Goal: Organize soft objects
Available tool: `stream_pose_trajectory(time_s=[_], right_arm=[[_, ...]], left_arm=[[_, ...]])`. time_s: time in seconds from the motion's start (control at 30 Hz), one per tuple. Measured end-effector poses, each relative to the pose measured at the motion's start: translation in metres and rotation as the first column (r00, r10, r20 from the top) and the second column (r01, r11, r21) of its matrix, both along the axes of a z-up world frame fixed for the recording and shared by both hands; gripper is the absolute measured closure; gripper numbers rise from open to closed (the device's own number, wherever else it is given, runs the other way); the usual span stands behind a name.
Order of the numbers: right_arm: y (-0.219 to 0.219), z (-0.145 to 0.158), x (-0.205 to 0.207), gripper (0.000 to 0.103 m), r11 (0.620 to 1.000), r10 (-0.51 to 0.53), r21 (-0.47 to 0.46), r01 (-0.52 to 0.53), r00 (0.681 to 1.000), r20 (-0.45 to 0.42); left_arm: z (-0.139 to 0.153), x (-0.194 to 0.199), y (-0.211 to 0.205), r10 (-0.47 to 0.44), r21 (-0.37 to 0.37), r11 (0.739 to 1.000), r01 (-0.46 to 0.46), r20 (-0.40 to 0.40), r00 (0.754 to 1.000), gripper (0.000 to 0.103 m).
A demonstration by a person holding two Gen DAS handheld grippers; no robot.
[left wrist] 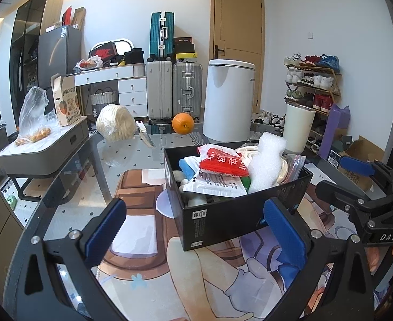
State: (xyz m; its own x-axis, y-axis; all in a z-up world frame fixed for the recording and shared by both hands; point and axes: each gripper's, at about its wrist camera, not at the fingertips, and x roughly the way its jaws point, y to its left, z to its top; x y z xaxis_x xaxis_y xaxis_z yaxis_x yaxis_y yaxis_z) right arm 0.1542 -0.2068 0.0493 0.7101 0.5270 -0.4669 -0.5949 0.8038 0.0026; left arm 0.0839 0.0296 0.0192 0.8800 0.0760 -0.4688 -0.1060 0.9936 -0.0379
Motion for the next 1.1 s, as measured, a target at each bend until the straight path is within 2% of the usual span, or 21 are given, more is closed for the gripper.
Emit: stream_pose_trajectory(time_s=[1.1], right_arm=[[-0.0006,0.0006,-0.0006,0.001,1.0,-0.001,0.005,0.001,1.0,0.004]], left_arm=[[0.0005,-0.0011,0.0,-0.007,0.007,1.0,0.007,0.004,1.0,0.0]])
